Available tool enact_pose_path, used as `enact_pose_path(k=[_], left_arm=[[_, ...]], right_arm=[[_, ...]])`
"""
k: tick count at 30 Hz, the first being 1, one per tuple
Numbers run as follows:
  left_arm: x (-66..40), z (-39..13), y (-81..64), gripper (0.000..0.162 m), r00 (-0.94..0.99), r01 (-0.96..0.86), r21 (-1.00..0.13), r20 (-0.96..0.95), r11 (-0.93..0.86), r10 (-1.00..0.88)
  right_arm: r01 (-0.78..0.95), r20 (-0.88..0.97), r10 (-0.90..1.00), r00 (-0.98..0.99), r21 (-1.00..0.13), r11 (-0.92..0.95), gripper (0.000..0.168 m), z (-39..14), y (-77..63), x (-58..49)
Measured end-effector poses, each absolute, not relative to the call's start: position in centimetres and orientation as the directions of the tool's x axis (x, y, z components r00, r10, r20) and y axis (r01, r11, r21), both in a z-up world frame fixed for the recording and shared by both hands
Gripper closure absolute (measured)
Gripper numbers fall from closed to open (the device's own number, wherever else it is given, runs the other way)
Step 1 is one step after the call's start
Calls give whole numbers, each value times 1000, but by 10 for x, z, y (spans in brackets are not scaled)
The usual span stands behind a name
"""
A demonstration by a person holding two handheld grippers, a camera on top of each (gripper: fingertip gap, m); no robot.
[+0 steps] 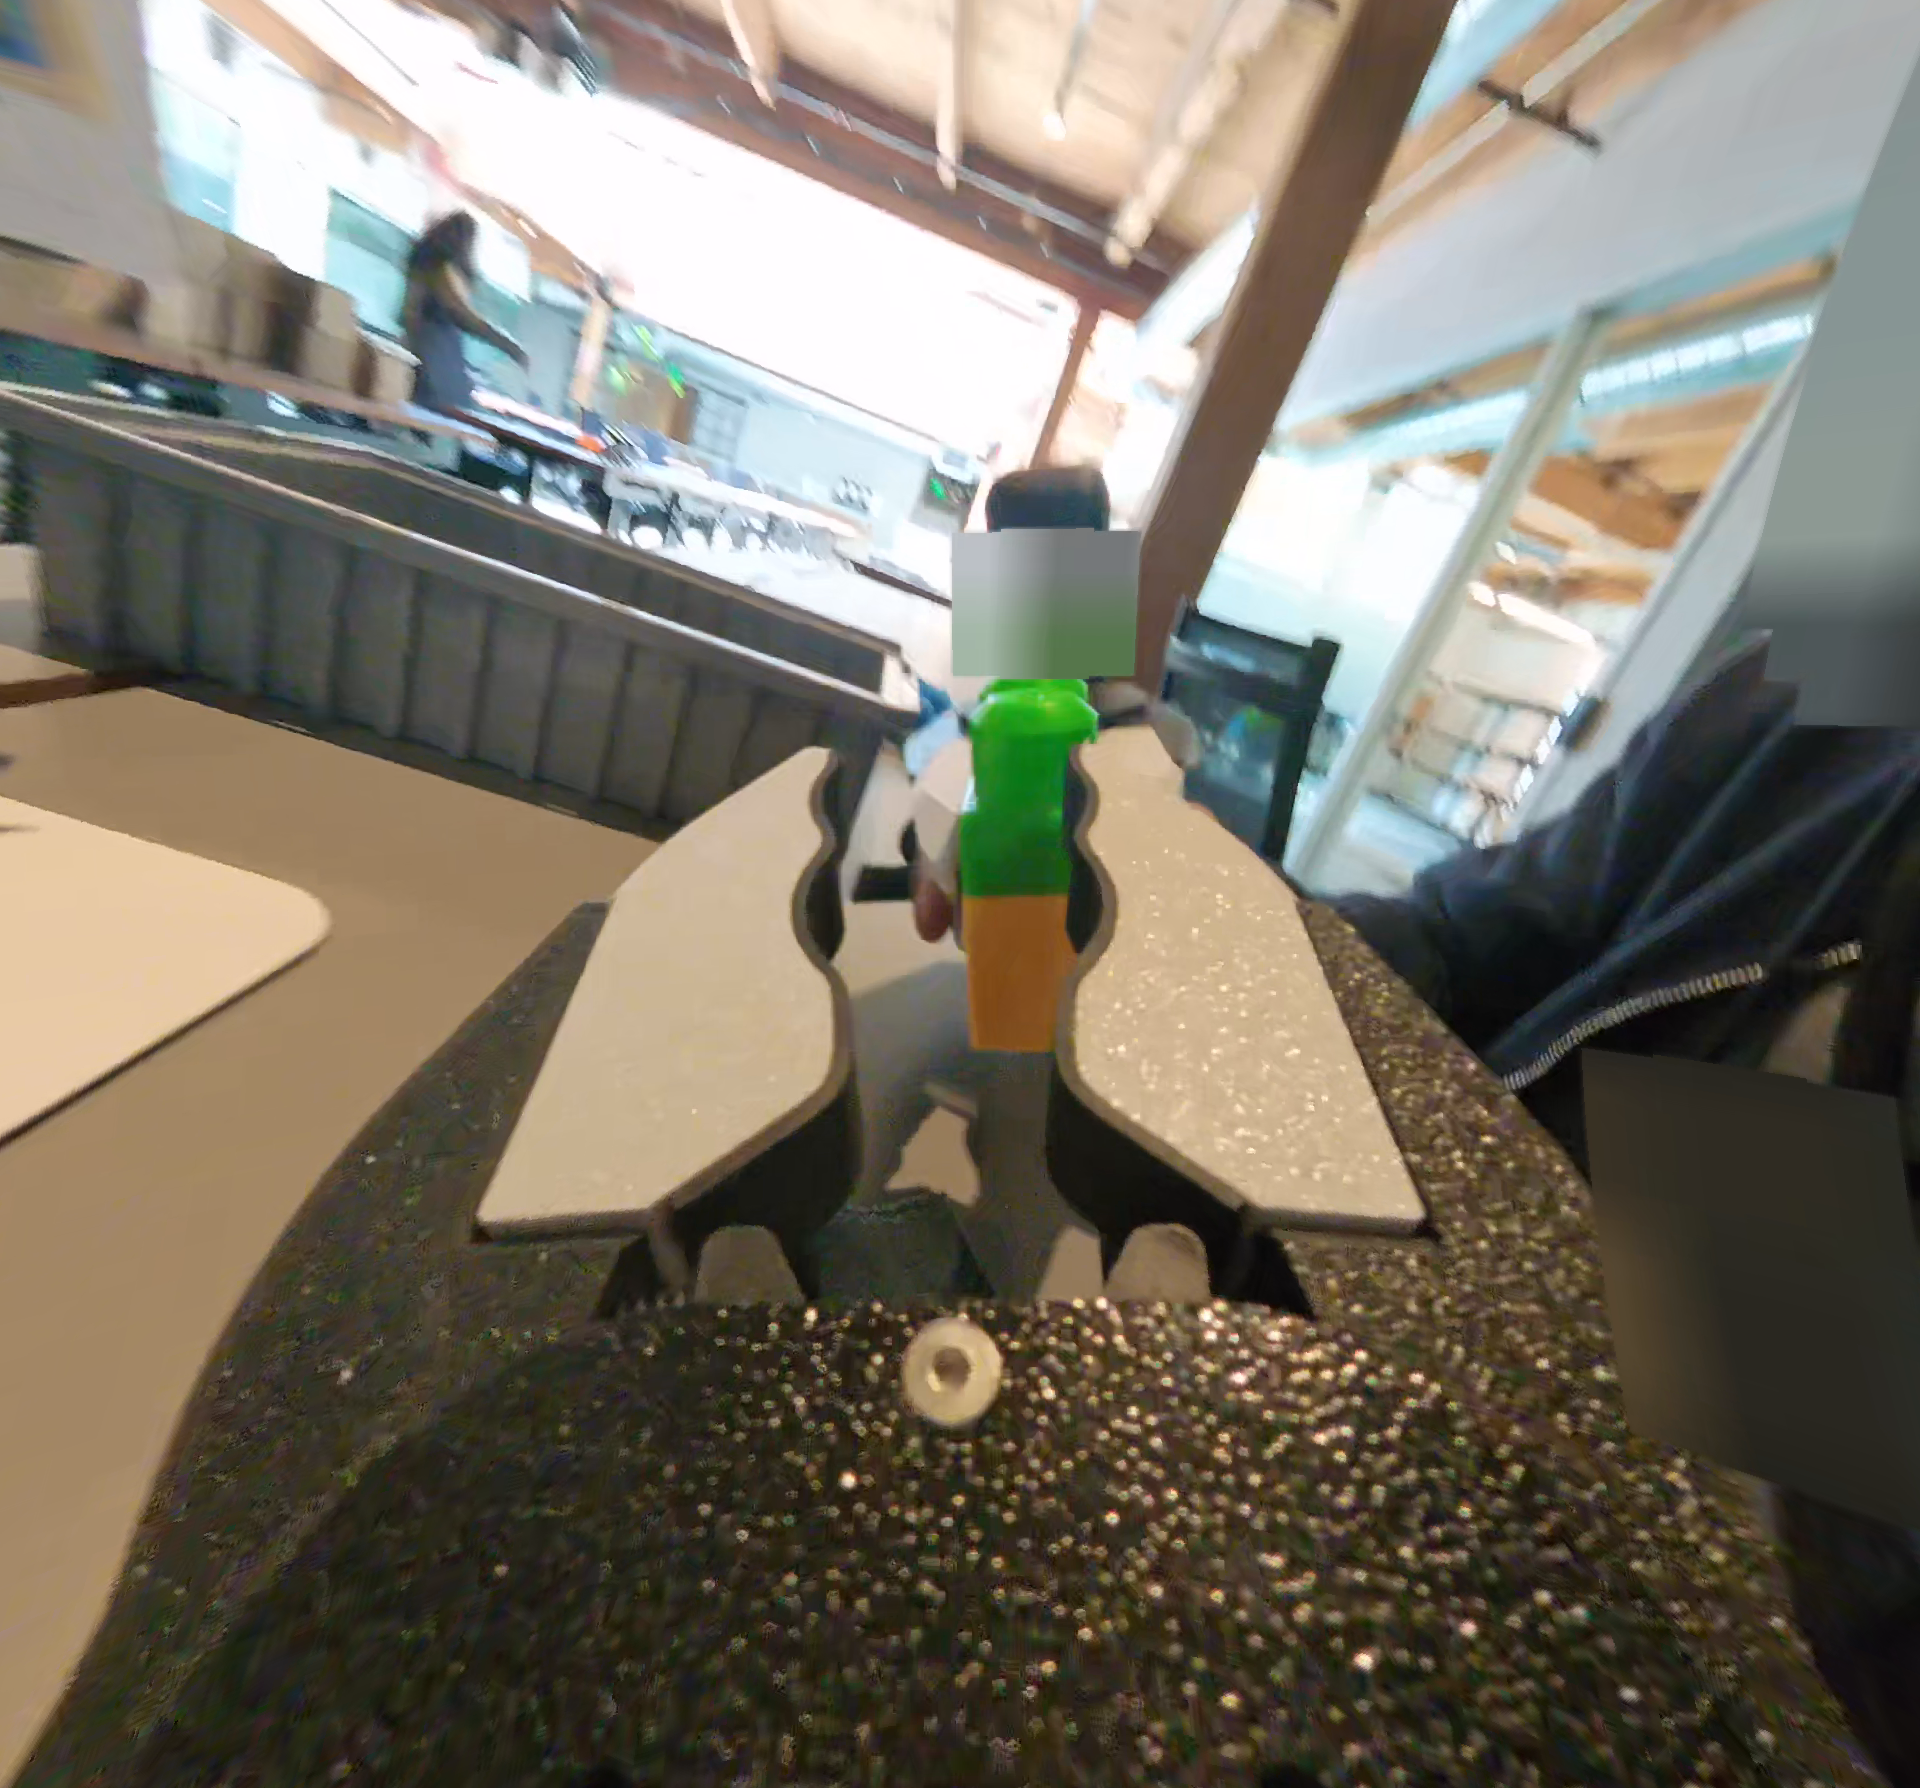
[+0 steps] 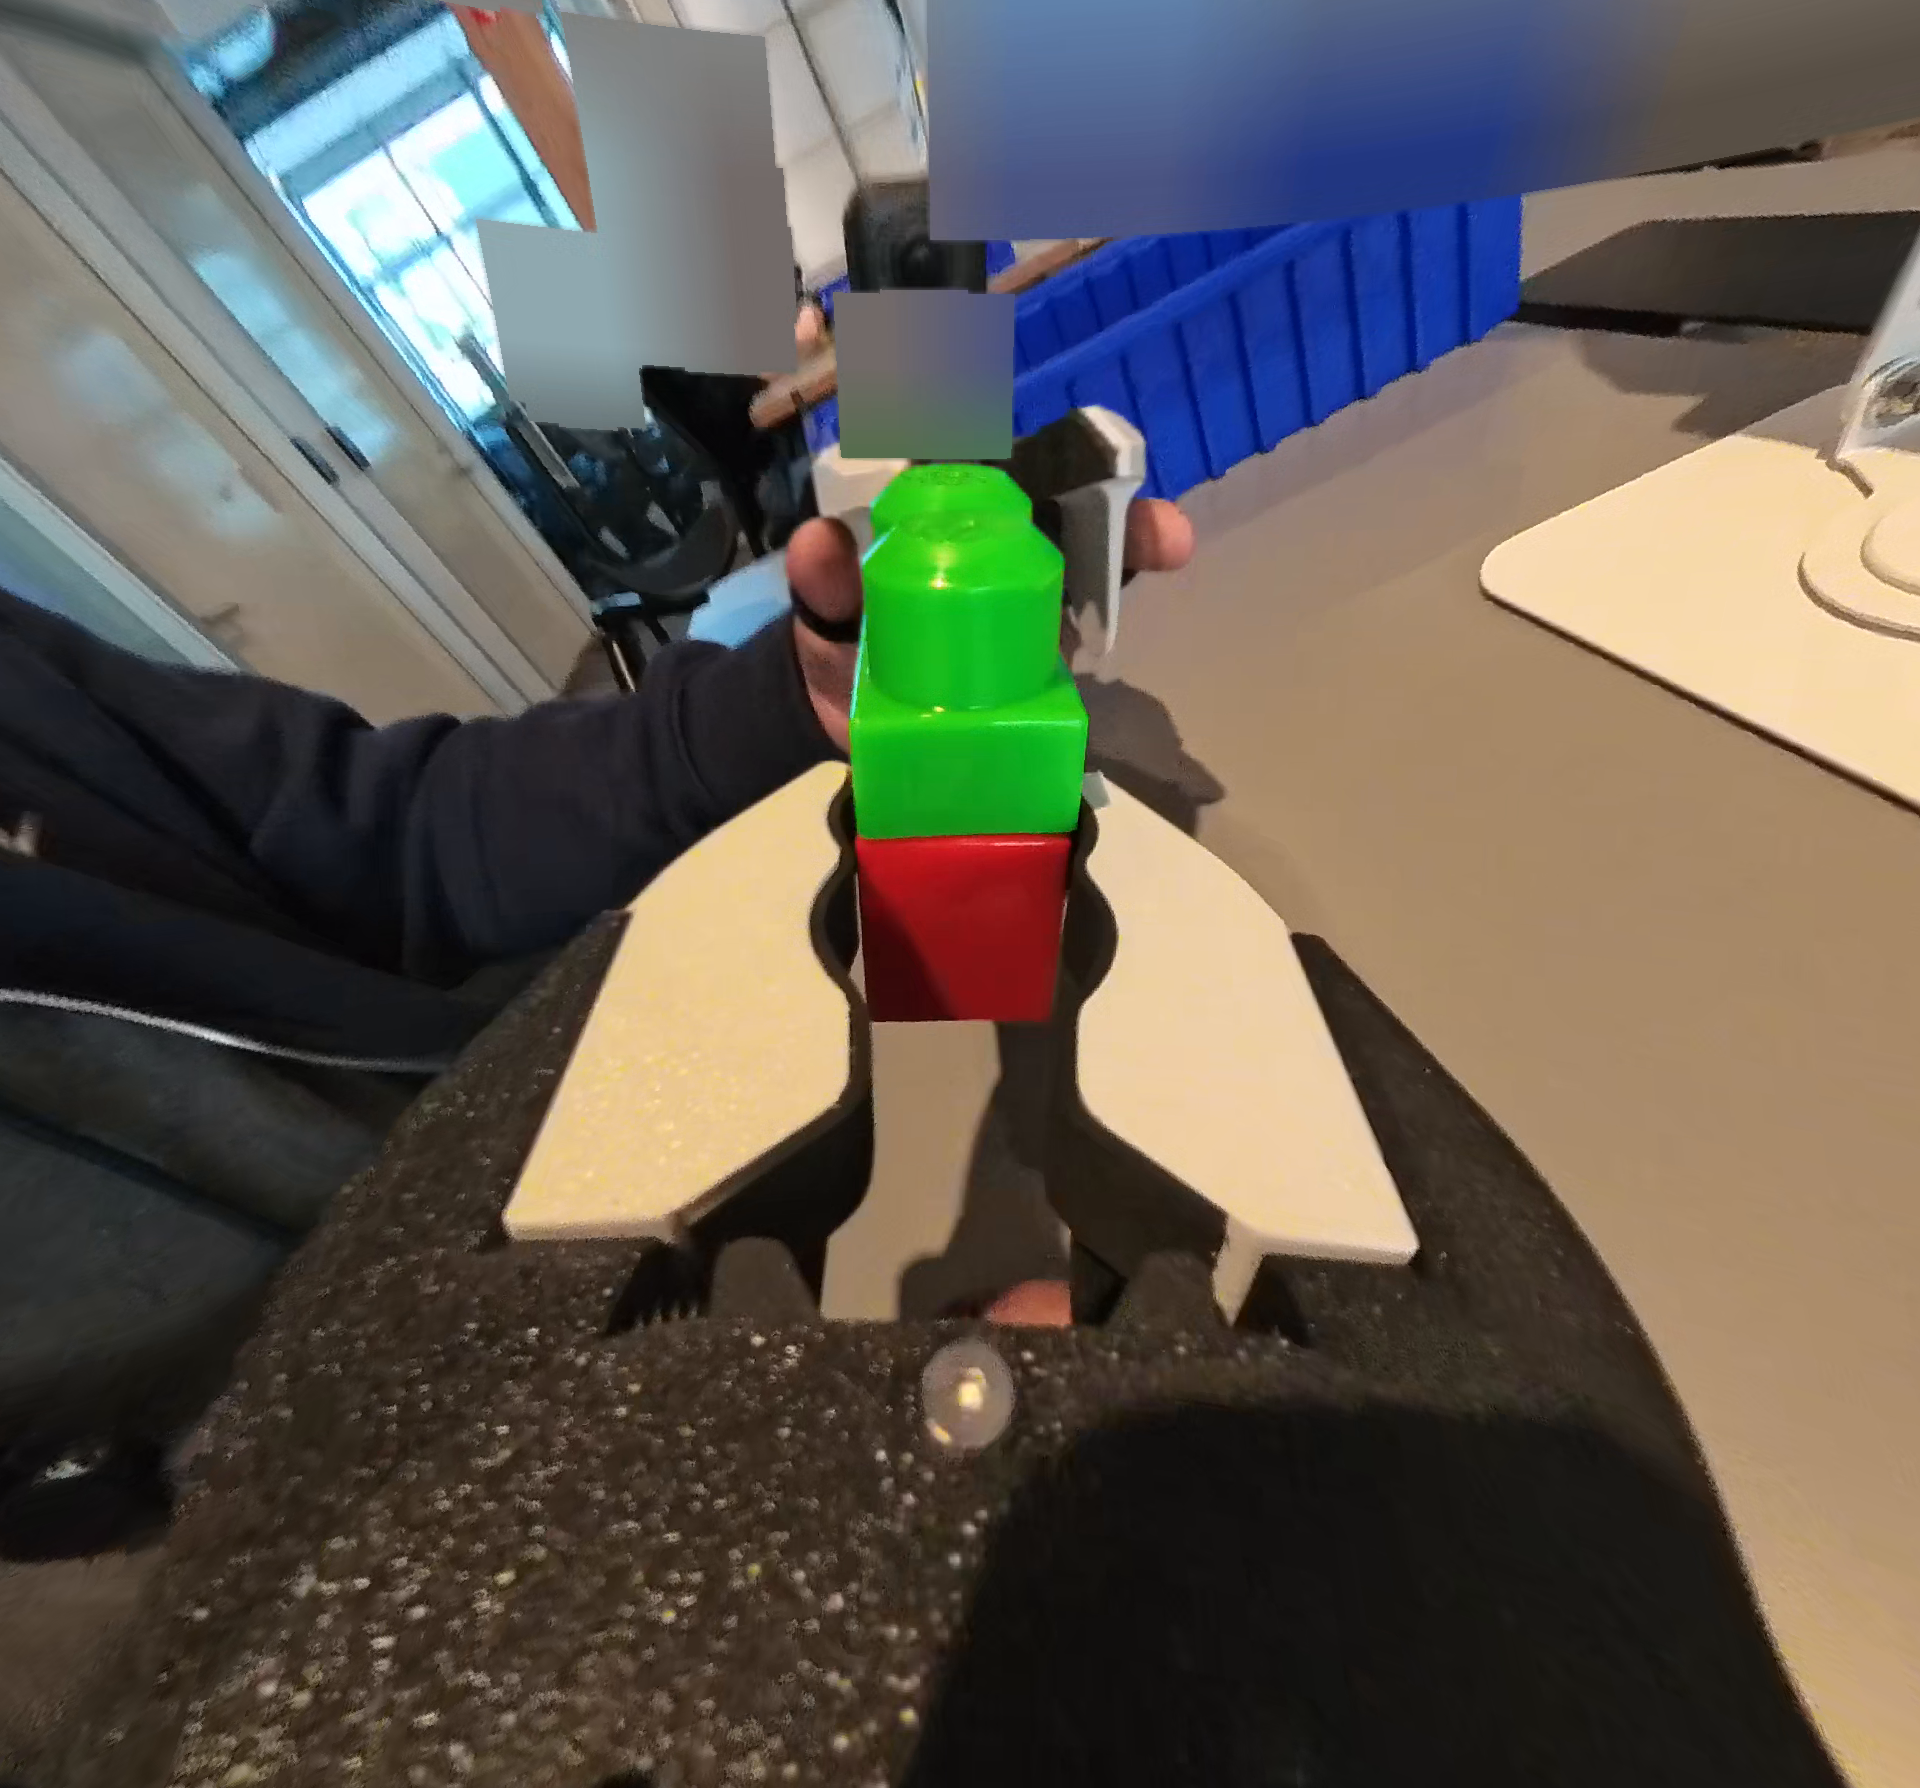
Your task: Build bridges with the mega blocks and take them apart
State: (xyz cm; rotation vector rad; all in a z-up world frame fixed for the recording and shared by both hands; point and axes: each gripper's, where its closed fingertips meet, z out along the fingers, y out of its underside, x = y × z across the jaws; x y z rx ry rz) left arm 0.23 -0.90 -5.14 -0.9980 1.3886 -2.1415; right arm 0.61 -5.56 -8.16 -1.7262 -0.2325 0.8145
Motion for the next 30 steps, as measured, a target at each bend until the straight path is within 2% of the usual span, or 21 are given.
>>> enact_pose_path(k=[2, 5, 8, 10, 12, 14, 16, 18, 20, 22, 27, 30], left_arm=[[3, -47, 8, 127, -631, -16, -875, 384, -484, -674], [3, -49, 18, 133, -604, -10, -867, 402, -497, -688], [5, -53, 20, 135, -589, -15, -879, 394, -477, -706], [6, -56, 20, 135, -582, -24, -885, 391, -465, -713], [7, -59, 20, 136, -575, -33, -893, 385, -450, -722], [8, -63, 19, 137, -564, -45, -901, 379, -431, -733], [9, -66, 19, 137, -555, -57, -907, 376, -418, -742], [10, -66, 18, 138, -552, -60, -909, 374, -412, -745], [11, -68, 17, 138, -548, -69, -912, 373, -405, -749], [12, -69, 15, 138, -546, -79, -916, 371, -394, -752], [14, -73, 10, 139, -543, -93, -928, 351, -361, -763], [14, -74, 10, 139, -542, -94, -929, 351, -359, -764]], right_arm=[[-366, -477, 535, 698, -879, -305, 132, -71, -55, 14], [-566, -619, 532, 577, -773, -286, 132, -55, -56, 28], [-630, -666, 511, 544, -726, -276, 132, -50, -55, 37], [-611, -647, 482, 590, -749, -257, 132, -49, -55, 43], [-549, -581, 441, 684, -808, -214, 132, -41, -58, 52], [-408, -436, 366, 822, -900, -155, 132, -24, -66, 67], [-173, -198, 206, 958, -976, -133, 132, -3, -77, 99], [112, 112, 10, 994, -974, -195, 132, 18, -92, 146], [326, 394, -136, 909, -875, -358, 132, 30, -106, 205], [424, 566, -146, 811, -741, -521, 132, 24, -110, 262], [466, 747, -9, 664, -424, -776, 132, -44, -105, 389], [486, 821, 144, 552, -176, -856, 132, -80, -102, 437]])
